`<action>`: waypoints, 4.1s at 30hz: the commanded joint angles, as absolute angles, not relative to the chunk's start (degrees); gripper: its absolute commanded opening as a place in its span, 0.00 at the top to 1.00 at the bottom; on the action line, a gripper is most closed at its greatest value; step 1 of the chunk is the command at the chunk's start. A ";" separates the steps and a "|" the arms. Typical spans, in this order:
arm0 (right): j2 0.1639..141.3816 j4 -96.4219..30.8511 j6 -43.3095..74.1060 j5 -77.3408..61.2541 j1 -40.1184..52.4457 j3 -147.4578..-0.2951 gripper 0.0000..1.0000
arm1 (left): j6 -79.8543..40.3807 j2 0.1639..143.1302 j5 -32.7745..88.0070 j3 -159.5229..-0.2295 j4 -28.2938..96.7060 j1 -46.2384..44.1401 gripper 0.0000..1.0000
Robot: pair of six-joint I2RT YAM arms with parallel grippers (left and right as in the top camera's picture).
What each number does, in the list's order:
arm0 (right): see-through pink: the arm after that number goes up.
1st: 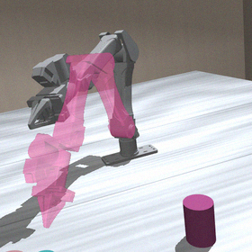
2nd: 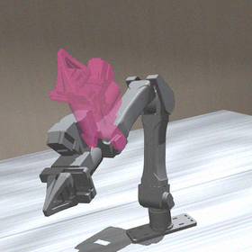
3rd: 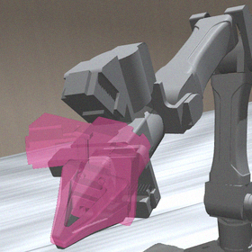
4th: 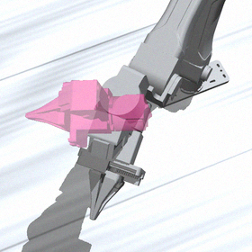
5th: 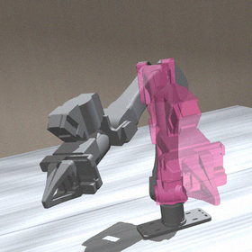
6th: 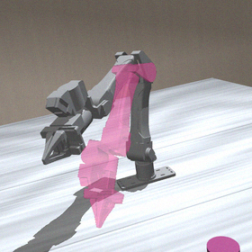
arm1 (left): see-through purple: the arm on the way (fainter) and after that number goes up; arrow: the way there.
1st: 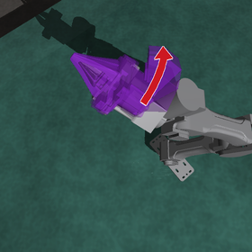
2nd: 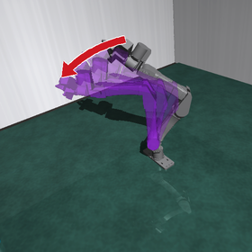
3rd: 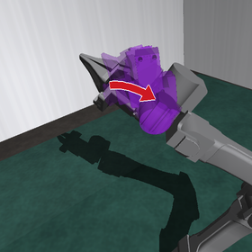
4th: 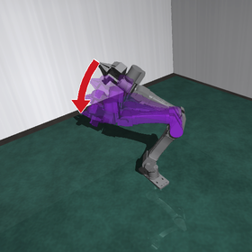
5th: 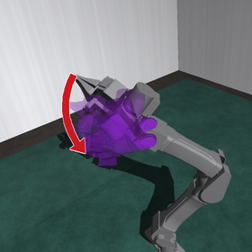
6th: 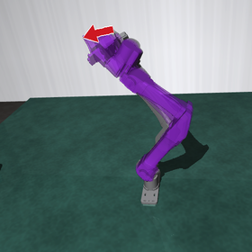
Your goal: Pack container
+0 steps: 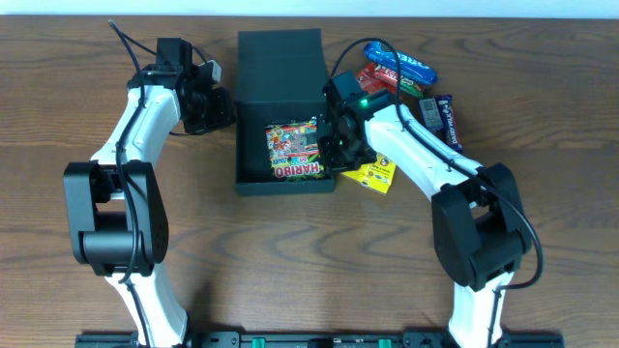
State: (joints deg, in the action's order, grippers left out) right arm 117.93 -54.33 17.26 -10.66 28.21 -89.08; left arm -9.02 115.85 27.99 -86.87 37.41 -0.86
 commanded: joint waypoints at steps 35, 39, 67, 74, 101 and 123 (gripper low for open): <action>121.93 -37.30 7.20 -10.31 35.33 -98.48 0.99 | -8.78 116.44 26.83 -87.50 40.47 3.42 0.94; 124.49 -36.40 7.18 -12.62 35.40 -98.48 0.99 | -8.80 116.44 26.85 -87.50 40.47 3.42 0.94; 131.11 -42.87 13.69 3.01 36.03 -98.61 0.99 | -8.80 116.44 26.83 -87.50 40.45 3.42 0.94; 130.63 -45.95 13.32 2.63 36.07 -103.59 0.99 | -8.82 116.44 26.59 -87.50 40.45 3.42 0.94; 117.99 -65.12 14.68 -3.25 5.87 -111.00 0.98 | -8.84 116.44 26.41 -87.50 40.01 3.42 0.94; 118.17 -50.65 16.53 -22.13 5.96 -84.20 0.25 | -9.06 116.44 26.46 -87.50 40.05 3.40 0.94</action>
